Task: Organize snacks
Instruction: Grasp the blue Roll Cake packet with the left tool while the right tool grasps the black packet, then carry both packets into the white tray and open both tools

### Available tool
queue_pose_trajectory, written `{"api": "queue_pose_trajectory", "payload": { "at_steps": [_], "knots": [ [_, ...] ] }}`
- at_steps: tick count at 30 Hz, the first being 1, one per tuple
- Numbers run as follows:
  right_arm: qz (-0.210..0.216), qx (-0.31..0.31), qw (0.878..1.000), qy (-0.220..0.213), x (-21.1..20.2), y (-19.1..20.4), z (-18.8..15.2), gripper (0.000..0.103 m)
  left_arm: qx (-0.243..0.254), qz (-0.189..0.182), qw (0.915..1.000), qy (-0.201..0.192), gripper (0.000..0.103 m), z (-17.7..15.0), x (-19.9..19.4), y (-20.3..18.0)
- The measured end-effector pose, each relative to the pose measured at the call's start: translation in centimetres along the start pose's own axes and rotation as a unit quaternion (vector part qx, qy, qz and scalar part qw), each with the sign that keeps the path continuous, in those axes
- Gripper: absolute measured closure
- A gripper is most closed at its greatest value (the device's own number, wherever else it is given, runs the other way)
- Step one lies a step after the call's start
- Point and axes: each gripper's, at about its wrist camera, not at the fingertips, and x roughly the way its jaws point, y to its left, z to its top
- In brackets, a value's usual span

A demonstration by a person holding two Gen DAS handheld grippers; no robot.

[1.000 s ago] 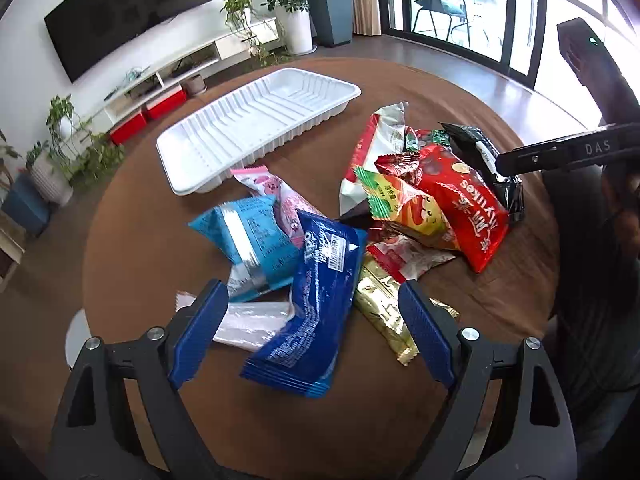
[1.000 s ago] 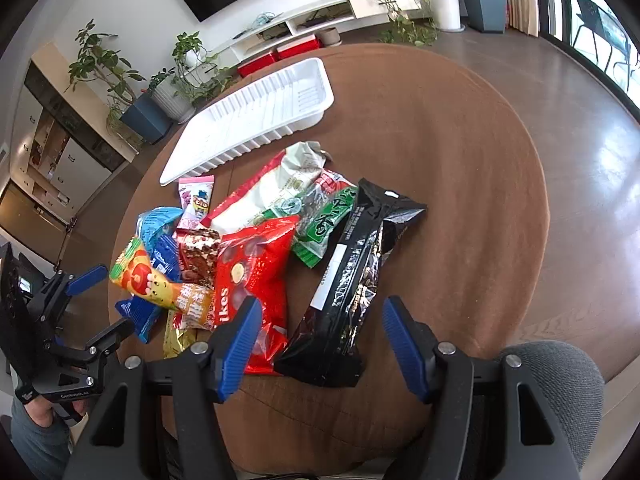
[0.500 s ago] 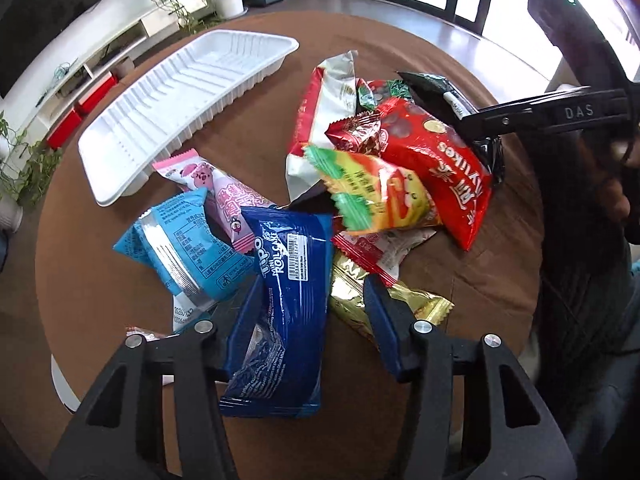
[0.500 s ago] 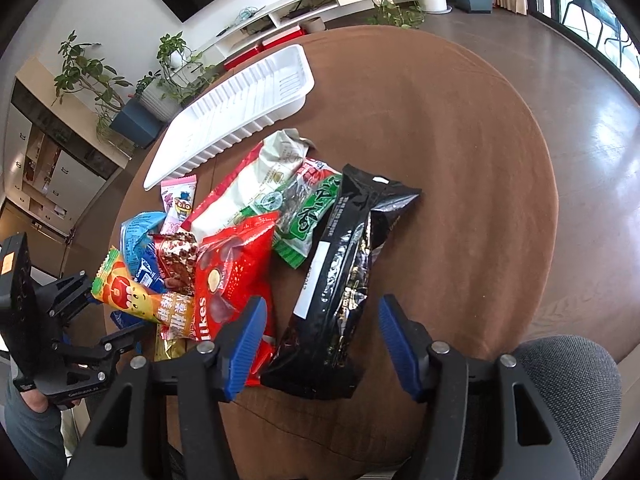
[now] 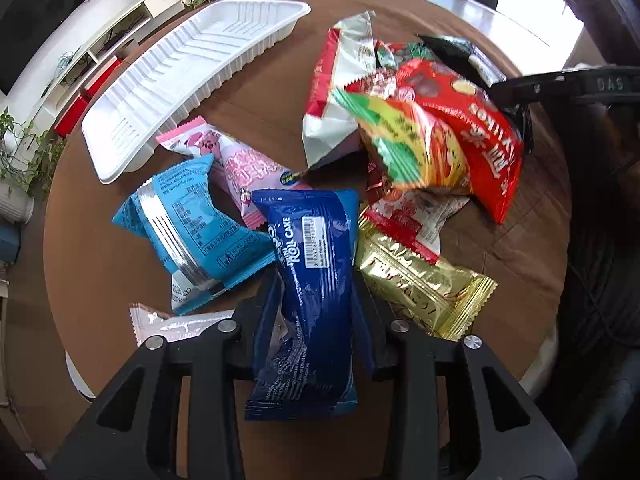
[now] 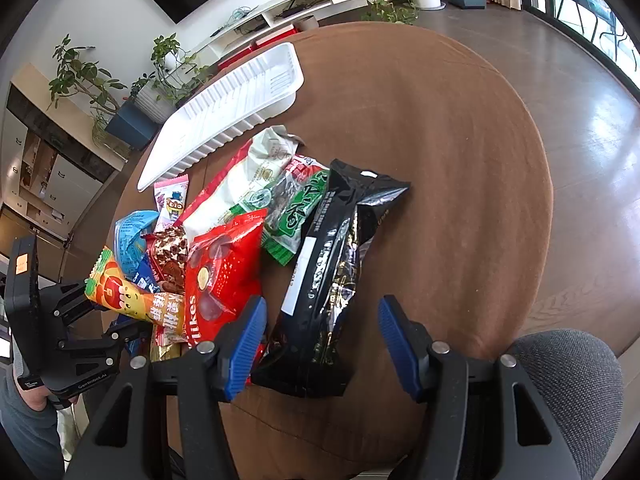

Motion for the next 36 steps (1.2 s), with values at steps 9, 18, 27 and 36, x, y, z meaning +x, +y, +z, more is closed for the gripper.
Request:
{"api": "queue_pose_trajectory", "payload": {
  "at_steps": [9,18,27,36],
  "knots": [
    [-0.005,-0.006,1.0,0.001,0.0,0.2,-0.2,0.041,-0.044,-0.029,0.9986,0.0,0.078,-0.6,1.1,1.5],
    [-0.014,-0.011,1.0,0.006,0.4,0.5,0.0,0.041,-0.094,-0.041,0.9944,-0.028,0.079,-1.4,-0.2,2.3],
    [-0.034,-0.034,0.999,0.011,1.8,1.4,0.9,0.042,-0.142,-0.069,0.986,-0.054,0.079,-3.1,-1.2,2.0],
    [-0.083,-0.091,0.992,0.007,2.0,2.3,0.7,0.069,-0.166,-0.09,0.9786,-0.081,0.079,-4.7,-2.2,2.1]
  ]
}}
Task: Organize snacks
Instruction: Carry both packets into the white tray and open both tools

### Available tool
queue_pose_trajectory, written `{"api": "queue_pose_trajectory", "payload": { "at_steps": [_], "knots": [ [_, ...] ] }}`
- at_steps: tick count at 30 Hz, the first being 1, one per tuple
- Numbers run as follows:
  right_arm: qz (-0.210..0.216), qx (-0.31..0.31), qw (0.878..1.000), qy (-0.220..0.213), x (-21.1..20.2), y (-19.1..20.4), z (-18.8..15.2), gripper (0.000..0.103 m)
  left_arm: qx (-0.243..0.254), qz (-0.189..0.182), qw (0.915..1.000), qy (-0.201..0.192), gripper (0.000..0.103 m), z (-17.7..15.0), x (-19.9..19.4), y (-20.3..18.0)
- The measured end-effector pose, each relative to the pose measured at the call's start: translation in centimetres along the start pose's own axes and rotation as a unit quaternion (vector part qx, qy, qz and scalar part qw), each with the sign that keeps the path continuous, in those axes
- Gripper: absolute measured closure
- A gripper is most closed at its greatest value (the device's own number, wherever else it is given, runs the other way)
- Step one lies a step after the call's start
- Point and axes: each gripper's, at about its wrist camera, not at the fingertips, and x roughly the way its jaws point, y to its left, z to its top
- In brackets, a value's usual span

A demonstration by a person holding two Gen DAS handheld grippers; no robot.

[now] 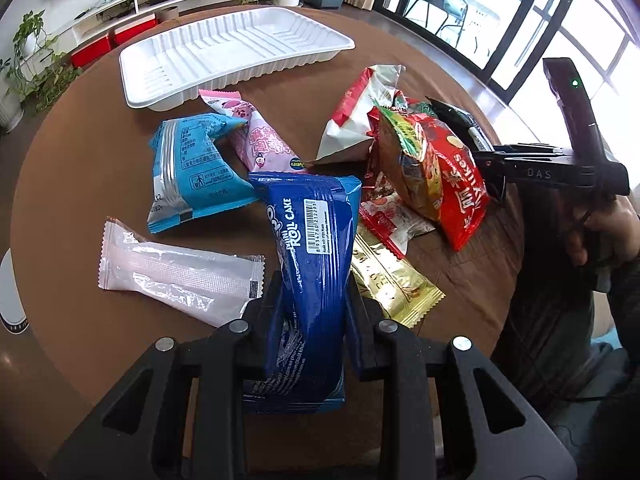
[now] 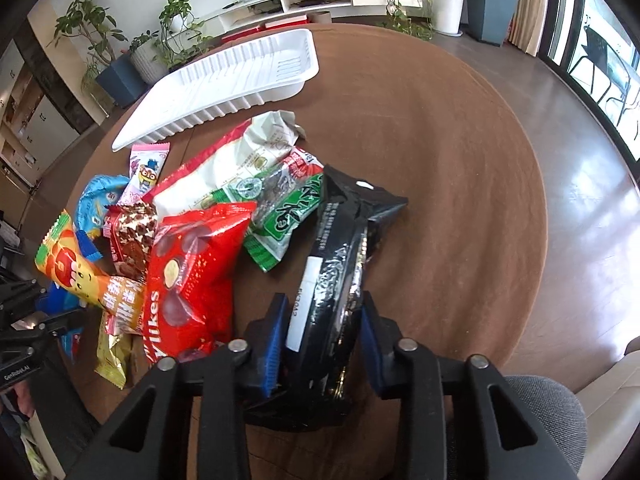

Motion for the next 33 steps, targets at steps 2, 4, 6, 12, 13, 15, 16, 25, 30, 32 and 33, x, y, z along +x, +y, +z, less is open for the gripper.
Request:
{"api": "queue_pose_trajectory", "payload": {
  "at_steps": [2,4,6,12,13,15,16,25,30,32,33],
  "knots": [
    [0.004,0.007,1.0,-0.001,-0.1,-0.4,0.0,0.074,-0.005,-0.003,1.0,-0.006,0.079,-0.2,-0.2,0.1],
    [0.01,0.01,1.0,-0.001,-0.2,-0.6,0.0,0.077,-0.012,-0.01,0.9998,-0.012,0.079,-0.2,-0.4,0.1],
    [0.015,0.01,1.0,-0.001,-0.2,-0.7,0.0,0.08,-0.017,-0.015,0.9996,-0.017,0.079,-0.5,-0.5,0.2],
    [0.036,0.026,0.999,-0.011,-1.0,-1.2,-0.5,0.082,-0.036,-0.027,0.9985,-0.031,0.079,-1.2,-1.2,0.5],
    [0.041,0.028,0.999,-0.011,-1.1,-1.2,-0.5,0.082,-0.041,-0.031,0.9981,-0.035,0.079,-1.3,-1.4,0.6],
    [0.045,0.032,0.998,-0.014,-1.4,-1.4,-0.5,0.082,-0.052,-0.038,0.9971,-0.042,0.079,-1.5,-1.7,0.8],
    [0.047,0.033,0.998,-0.015,-1.6,-1.4,-0.5,0.082,-0.055,-0.039,0.9968,-0.044,0.079,-1.6,-1.9,0.8],
    [0.085,0.04,0.995,-0.026,-3.6,-1.4,-0.5,0.082,-0.093,-0.067,0.9907,-0.074,0.079,-2.5,-4.0,1.8],
    [0.099,0.064,0.992,-0.039,-4.4,-3.1,1.0,0.082,-0.116,-0.086,0.9841,-0.103,0.079,-2.1,-6.3,3.4],
    [0.093,0.075,0.992,-0.049,-4.8,-4.4,2.1,0.082,-0.12,-0.083,0.9829,-0.112,0.079,-1.5,-7.1,4.2],
    [0.092,0.079,0.991,-0.053,-5.0,-4.9,2.5,0.082,-0.121,-0.077,0.9827,-0.117,0.079,-1.0,-7.6,4.7]
  ]
}}
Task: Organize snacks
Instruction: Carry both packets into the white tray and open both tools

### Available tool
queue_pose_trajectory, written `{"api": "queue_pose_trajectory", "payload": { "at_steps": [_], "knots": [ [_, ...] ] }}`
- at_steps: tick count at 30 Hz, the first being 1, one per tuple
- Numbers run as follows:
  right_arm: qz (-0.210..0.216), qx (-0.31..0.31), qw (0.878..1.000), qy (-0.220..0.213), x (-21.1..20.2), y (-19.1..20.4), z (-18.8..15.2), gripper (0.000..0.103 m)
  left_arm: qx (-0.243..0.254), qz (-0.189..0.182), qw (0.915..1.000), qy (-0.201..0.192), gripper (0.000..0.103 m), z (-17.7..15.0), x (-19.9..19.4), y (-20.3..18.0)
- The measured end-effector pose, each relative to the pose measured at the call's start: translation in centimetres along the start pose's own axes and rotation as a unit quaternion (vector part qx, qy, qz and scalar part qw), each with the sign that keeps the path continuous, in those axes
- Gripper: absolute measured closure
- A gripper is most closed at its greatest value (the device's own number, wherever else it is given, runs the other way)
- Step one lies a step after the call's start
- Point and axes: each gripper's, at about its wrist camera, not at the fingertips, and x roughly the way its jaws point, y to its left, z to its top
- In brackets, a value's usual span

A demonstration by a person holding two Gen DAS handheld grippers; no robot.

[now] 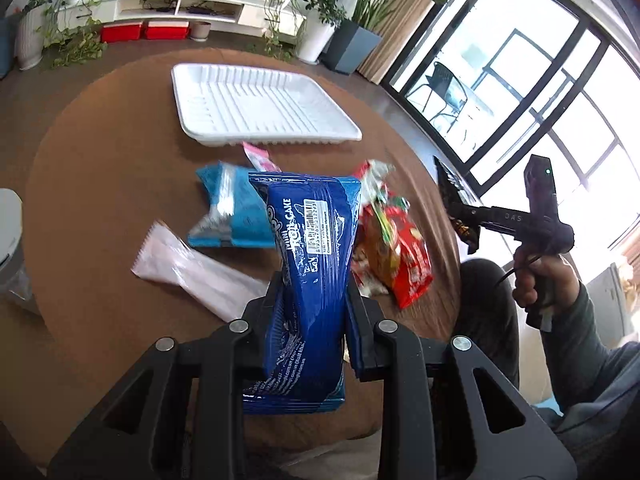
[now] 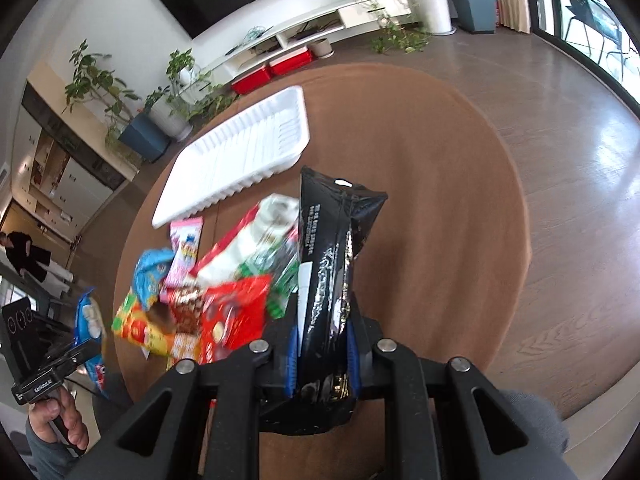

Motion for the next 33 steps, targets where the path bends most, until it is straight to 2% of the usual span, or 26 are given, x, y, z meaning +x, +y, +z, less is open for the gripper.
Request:
{"api": "queue_pose_trajectory", "payload": {
  "at_steps": [6,10,13,17,19,24,28,33],
  "knots": [
    [-0.009,0.013,0.999,-0.047,-1.4,-1.8,5.8,0.082,-0.019,0.025,0.9989,-0.035,0.079,6.0,-1.4,3.5],
    [0.014,0.001,0.998,-0.062,-1.0,-0.6,10.4,0.082,-0.018,0.049,0.9975,-0.048,0.079,10.9,-1.2,5.0],
    [0.026,-0.042,0.996,-0.069,0.3,2.7,13.7,0.082,-0.011,0.066,0.9964,-0.051,0.079,15.5,-0.1,5.7],
    [0.044,-0.09,0.994,-0.047,4.2,7.4,17.4,0.082,-0.007,0.084,0.9956,-0.04,0.079,20.0,2.7,6.2],
    [0.046,-0.111,0.992,-0.036,6.1,9.2,18.4,0.082,-0.015,0.082,0.9961,-0.027,0.079,21.6,4.6,6.9],
    [0.034,-0.148,0.988,0.003,12.2,12.2,19.8,0.082,-0.022,0.097,0.995,0.01,0.079,23.5,10.4,8.0],
    [0.014,-0.149,0.988,0.031,16.6,12.1,20.7,0.082,-0.03,0.104,0.9937,0.03,0.079,23.9,13.5,8.8],
    [-0.002,-0.16,0.986,0.054,19.5,11.8,20.6,0.082,-0.034,0.114,0.9919,0.045,0.079,23.9,16.4,9.3]
  ]
}}
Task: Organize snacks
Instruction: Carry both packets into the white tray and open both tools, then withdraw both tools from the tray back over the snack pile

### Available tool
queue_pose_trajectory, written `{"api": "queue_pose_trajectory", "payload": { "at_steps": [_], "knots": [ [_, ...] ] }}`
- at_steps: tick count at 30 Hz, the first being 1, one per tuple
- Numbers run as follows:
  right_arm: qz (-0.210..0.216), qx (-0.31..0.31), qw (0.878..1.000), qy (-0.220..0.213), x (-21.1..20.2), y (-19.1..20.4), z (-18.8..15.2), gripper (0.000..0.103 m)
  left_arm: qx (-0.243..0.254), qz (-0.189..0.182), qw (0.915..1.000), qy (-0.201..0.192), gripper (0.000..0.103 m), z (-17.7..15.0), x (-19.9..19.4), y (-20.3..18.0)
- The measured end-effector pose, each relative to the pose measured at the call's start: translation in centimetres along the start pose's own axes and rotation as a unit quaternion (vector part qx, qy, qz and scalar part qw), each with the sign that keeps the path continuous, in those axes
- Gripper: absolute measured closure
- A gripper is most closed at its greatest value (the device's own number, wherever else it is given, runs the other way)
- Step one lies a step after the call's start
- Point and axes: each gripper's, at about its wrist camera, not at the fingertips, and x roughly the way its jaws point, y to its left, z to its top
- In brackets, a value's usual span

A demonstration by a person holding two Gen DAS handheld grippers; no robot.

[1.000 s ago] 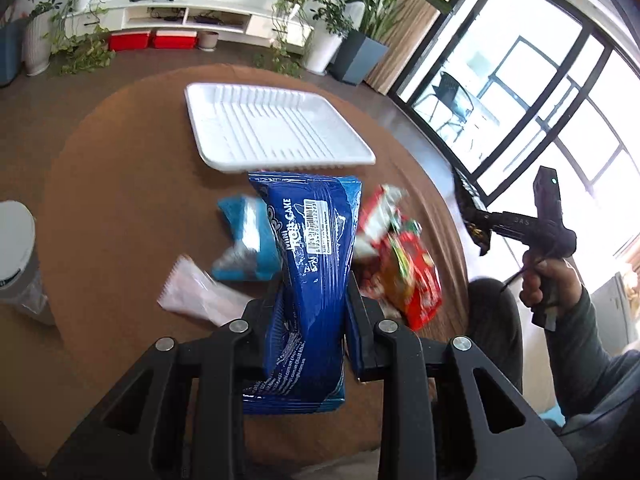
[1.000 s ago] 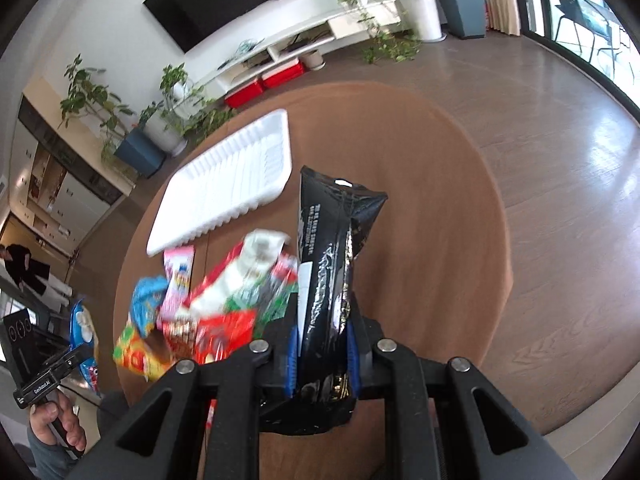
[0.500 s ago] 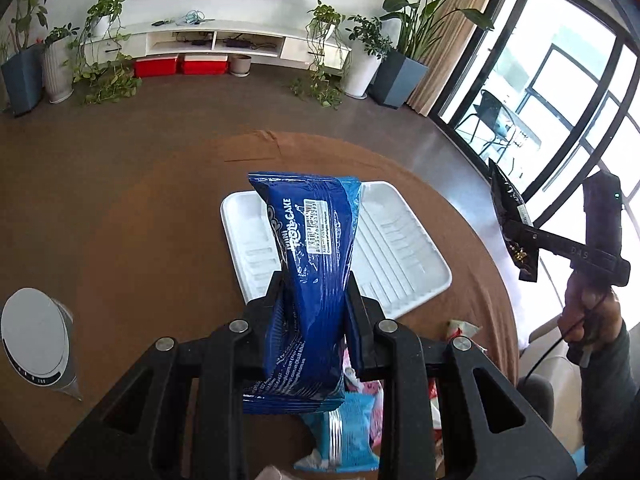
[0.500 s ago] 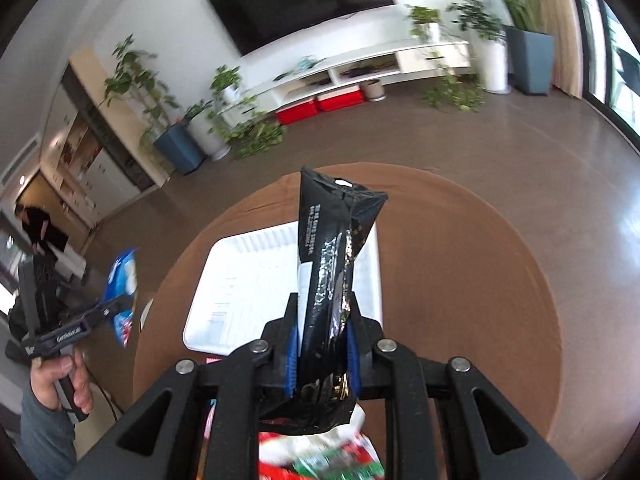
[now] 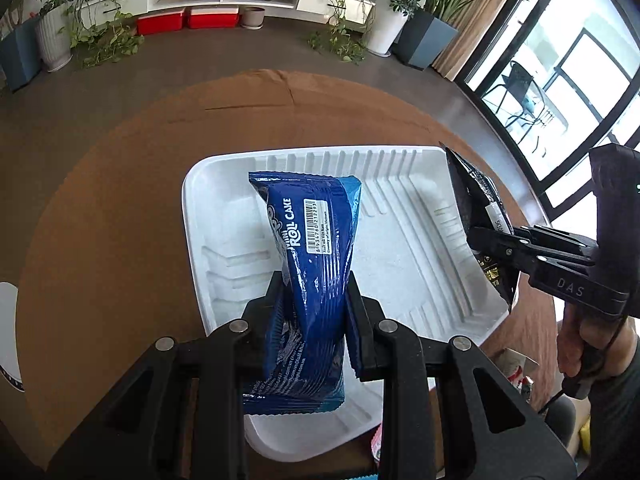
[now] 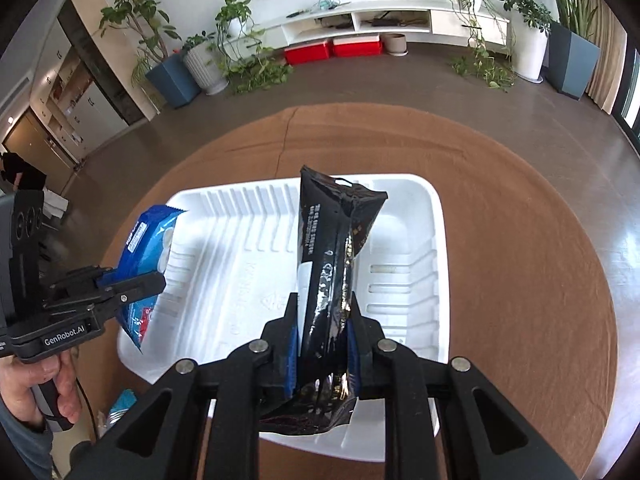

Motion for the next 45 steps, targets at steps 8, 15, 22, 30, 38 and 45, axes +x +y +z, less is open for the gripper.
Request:
{"api": "queue_pose_trajectory", "payload": {
  "at_steps": [8,15,22,30,38,45],
  "knots": [
    [-0.022,0.01,0.999,0.023,2.2,-1.3,-1.0,0.081,0.006,0.022,0.9996,0.019,0.078,-0.3,3.6,-1.6],
    [-0.033,0.008,0.999,0.023,2.7,-1.3,-1.9,0.078,0.016,0.041,0.9987,0.027,0.076,-0.4,6.4,-2.8],
    [-0.042,0.005,0.999,0.014,2.0,-1.2,-2.1,0.052,0.019,0.051,0.9983,0.021,0.054,-0.9,6.7,-3.4],
    [-0.04,0.012,0.999,-0.02,-1.6,-1.3,-1.4,0.038,0.025,0.052,0.9982,-0.017,0.053,-1.1,1.8,-3.5],
    [0.007,0.032,0.987,-0.156,-12.5,-1.4,-2.5,0.0,0.022,0.028,0.9919,-0.122,0.007,-5.7,-10.6,-2.1],
    [0.035,-0.022,0.971,-0.234,-20.1,1.2,-9.5,0.0,-0.026,-0.017,0.9718,-0.234,0.0,-13.9,-18.2,-1.0]
  ]
}}
